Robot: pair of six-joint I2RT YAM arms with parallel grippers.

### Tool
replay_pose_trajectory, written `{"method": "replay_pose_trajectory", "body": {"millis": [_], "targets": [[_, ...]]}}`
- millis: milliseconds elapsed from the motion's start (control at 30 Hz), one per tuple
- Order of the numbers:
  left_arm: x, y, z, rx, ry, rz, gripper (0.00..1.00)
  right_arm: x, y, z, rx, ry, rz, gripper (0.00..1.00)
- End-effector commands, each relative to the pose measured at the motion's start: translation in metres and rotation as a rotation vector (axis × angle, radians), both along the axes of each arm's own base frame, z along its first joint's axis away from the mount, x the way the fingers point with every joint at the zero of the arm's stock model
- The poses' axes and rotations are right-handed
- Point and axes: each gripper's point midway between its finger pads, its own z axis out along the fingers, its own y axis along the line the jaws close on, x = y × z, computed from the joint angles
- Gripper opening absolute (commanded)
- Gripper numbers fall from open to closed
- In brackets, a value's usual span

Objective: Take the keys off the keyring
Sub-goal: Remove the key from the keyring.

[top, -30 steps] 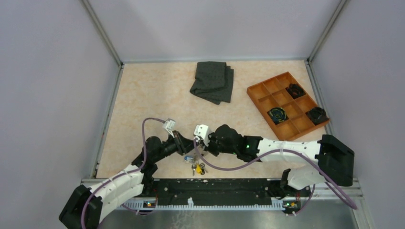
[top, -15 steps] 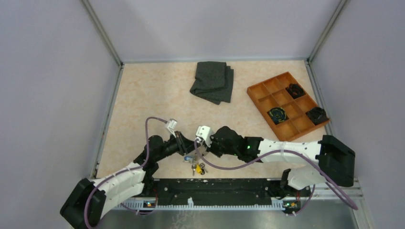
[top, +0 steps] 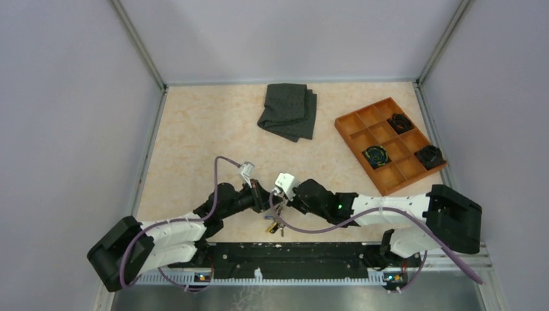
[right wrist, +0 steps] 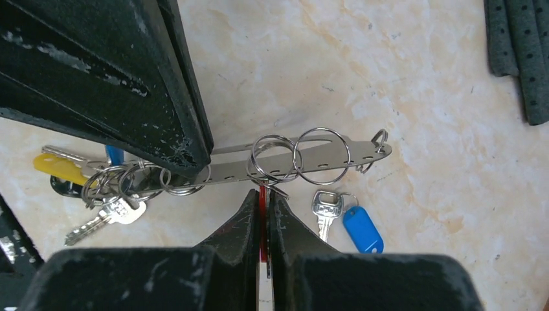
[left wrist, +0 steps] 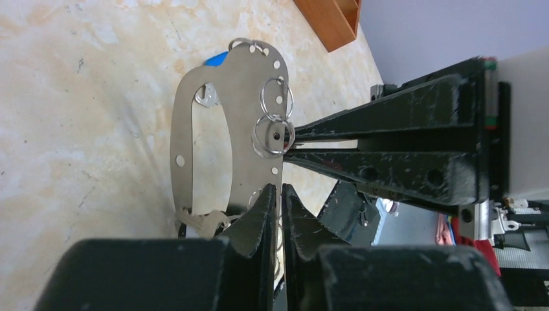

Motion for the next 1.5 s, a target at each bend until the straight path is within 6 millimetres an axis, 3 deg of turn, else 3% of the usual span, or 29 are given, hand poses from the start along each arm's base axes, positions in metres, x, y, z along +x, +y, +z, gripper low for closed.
{"method": "replay_pose_trajectory", "body": {"millis": [0, 300, 800, 1000, 1467], "targets": [[0.02, -0.009, 0.029, -0.044, -0.104, 0.05, 0.11, 0.011, 0.006, 0.011, 0.07, -0.091, 0.0, 0.0], [0.033, -0.011, 0.03, -0.002, -0.139, 0.075, 0.11, 0.003, 0.005, 0.025, 0.156, -0.162, 0.08, 0.0], [0.016, 0.002, 0.004, 0.039, -0.042, 0.07, 0.16, -0.002, 0.011, 0.028, 0.152, -0.171, 0.113, 0.0], [0.01, -0.004, 0.014, -0.03, -0.064, 0.031, 0.23, -0.003, 0.013, 0.027, 0.146, -0.168, 0.117, 0.0], [0.014, -0.017, 0.022, -0.097, -0.06, 0.002, 0.25, -0.004, 0.016, 0.028, 0.141, -0.166, 0.127, 0.0]]}}
